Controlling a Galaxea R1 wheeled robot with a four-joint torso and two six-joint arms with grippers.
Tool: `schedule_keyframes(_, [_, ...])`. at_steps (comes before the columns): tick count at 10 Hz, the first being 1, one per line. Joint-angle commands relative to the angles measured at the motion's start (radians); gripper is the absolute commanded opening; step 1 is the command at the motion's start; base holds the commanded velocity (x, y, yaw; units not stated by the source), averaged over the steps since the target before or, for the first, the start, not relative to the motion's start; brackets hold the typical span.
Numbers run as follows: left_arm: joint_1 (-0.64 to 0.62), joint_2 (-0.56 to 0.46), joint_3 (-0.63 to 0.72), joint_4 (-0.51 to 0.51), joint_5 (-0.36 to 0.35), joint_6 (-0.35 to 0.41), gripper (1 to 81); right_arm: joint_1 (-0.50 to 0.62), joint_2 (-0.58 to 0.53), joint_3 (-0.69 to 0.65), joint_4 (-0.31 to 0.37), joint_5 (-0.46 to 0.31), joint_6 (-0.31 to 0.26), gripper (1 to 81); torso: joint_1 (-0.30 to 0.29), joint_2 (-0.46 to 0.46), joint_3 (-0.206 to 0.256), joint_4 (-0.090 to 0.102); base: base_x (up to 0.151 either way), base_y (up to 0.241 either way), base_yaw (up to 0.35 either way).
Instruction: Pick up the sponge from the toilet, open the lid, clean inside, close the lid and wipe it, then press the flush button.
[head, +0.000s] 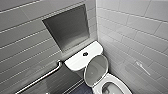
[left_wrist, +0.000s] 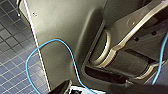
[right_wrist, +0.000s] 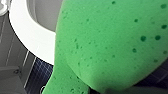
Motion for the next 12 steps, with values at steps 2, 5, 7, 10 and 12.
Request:
schedule_keyframes(2, [0.019, -0.017, 0.003, 0.002, 0.082, 0.004, 81.1, -0.075, -0.131, 0.125, -0.129, 0.029, 0.118, 1.0, 0.000, 0.000, 0.000, 0.000, 0.000, 0.000, 0.000])
schedule_keyframes(5, [-0.011, -0.036, 0.033, -0.001, 0.084, -0.001, 81.1, -0.227, -0.059, 0.050, -0.201, 0.027, 0.131, 1.0, 0.000, 0.000, 0.000, 0.000, 0.000, 0.000, 0.000])
schedule_keyframes(7, [-0.039, -0.104, 0.166, -0.002, 0.093, -0.002, 81.1, -0.329, 0.037, -0.039, -0.276, 0.008, 0.128, 1.0, 0.000, 0.000, 0.000, 0.000, 0.000, 0.000, 0.000])
schedule_keyframes(10, [-0.106, -0.232, 0.361, -0.004, 0.098, 0.001, 81.1, -0.401, 0.091, -0.144, -0.349, -0.098, 0.131, 1.0, 0.000, 0.000, 0.000, 0.000, 0.000, 0.000, 0.000])
schedule_keyframes(12, [-0.160, -0.326, 0.496, -0.007, 0.098, -0.004, 81.1, -0.436, 0.107, -0.156, -0.355, -0.103, 0.131, 1.0, 0.000, 0.000, 0.000, 0.000, 0.000, 0.000, 0.000])
